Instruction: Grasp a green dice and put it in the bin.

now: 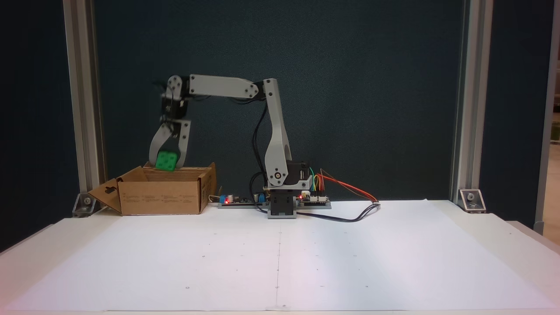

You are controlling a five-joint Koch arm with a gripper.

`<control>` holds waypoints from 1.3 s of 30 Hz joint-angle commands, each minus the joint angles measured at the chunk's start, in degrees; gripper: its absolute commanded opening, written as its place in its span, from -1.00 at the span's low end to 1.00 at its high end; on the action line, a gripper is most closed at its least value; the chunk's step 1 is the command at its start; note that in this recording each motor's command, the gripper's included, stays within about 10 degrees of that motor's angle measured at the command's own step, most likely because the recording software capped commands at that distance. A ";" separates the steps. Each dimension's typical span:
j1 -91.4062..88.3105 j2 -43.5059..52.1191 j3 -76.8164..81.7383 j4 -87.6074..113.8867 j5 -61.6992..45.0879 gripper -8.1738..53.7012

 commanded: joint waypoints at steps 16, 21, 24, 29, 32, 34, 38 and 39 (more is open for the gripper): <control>-15.56 13.45 -3.52 -19.95 15.82 0.69; -35.58 22.59 -3.43 -20.13 18.98 0.68; -47.62 26.54 -1.58 -19.95 20.04 0.68; -68.45 36.21 11.07 -20.13 20.13 0.69; -80.93 41.92 19.95 -20.74 20.83 0.69; -89.01 45.35 28.21 -27.77 20.83 0.70; -96.68 49.39 43.24 -36.98 20.39 0.69; -97.65 50.10 46.41 -39.27 20.39 0.69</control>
